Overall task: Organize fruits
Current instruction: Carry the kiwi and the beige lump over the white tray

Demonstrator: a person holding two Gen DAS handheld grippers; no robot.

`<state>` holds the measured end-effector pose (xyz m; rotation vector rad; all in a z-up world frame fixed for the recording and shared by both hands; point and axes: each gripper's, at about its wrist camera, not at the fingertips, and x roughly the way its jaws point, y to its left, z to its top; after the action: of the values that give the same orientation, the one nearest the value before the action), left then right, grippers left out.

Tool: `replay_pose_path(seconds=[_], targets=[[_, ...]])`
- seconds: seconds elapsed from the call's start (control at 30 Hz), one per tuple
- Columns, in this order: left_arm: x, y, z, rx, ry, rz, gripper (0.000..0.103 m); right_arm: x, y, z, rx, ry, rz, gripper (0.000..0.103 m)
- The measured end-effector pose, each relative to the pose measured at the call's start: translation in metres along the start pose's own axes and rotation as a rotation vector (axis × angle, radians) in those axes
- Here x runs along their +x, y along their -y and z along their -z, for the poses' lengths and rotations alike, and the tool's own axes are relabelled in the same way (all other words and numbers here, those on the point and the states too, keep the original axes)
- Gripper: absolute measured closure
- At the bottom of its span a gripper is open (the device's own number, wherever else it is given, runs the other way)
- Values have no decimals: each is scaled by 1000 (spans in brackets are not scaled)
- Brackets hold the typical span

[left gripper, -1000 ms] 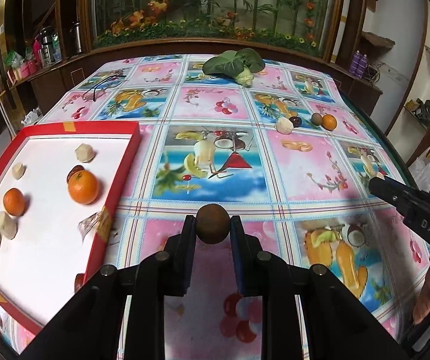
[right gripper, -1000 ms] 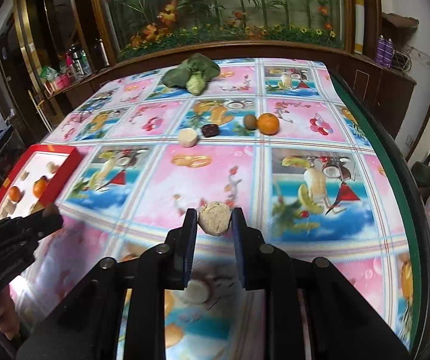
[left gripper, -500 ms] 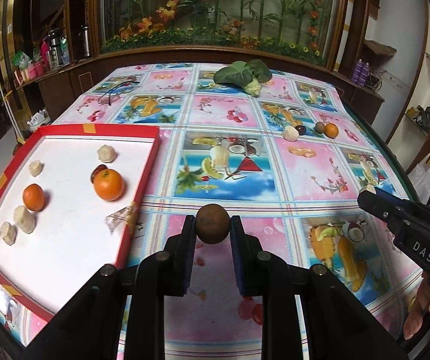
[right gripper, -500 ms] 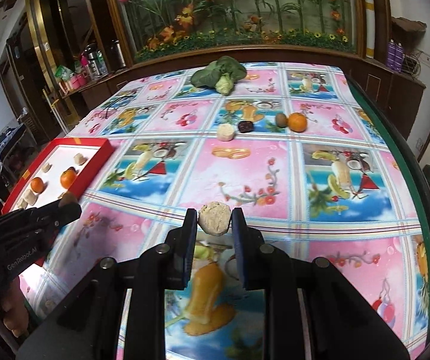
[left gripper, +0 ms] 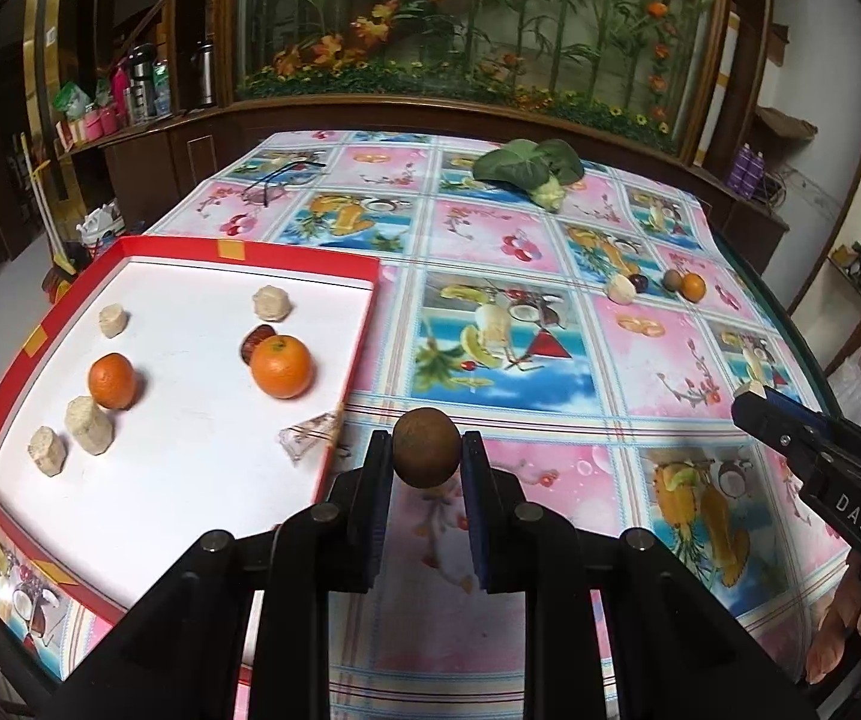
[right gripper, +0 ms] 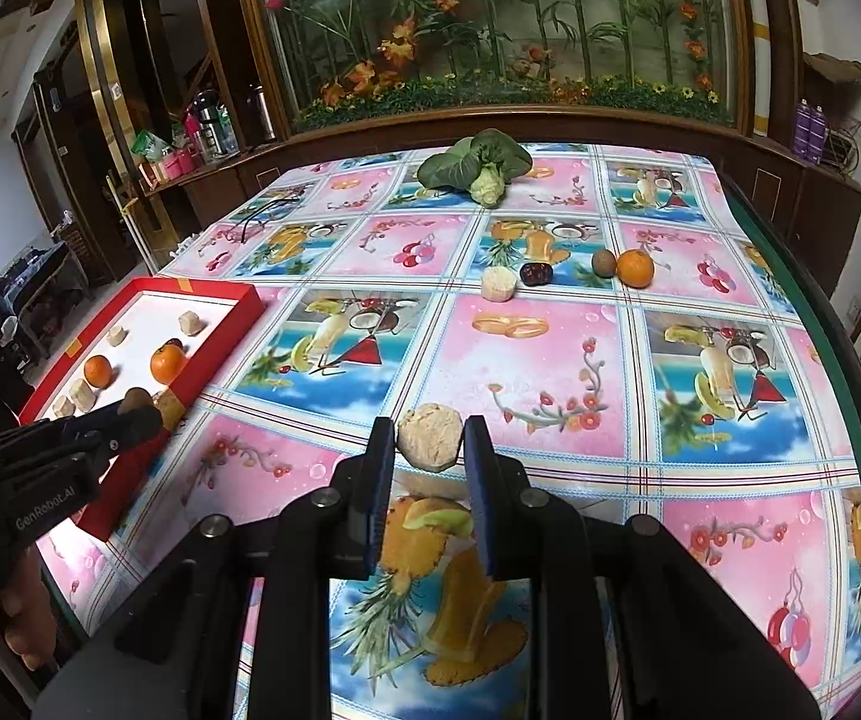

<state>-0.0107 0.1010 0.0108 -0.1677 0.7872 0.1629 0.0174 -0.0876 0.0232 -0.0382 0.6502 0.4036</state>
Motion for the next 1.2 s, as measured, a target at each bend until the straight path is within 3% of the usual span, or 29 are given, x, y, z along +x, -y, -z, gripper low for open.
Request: replay_pose_path(seconds=[0.43,0.7,1.03,1.2], targets=[[0,-42,-6,-84,5,-73,82,17,-35,-8,-56,-10,-80,78],[5,-89,-23,-172,7,-111,82,31,-69,-11,-113,-28,-136,78],[18,-146,-52,-238,14,-195,82,55,-134,-27,-203,-51,-226,78],[29,-160,-53,-253,-12,-200,82,72,-173,-27,-257,-79,-277,78]])
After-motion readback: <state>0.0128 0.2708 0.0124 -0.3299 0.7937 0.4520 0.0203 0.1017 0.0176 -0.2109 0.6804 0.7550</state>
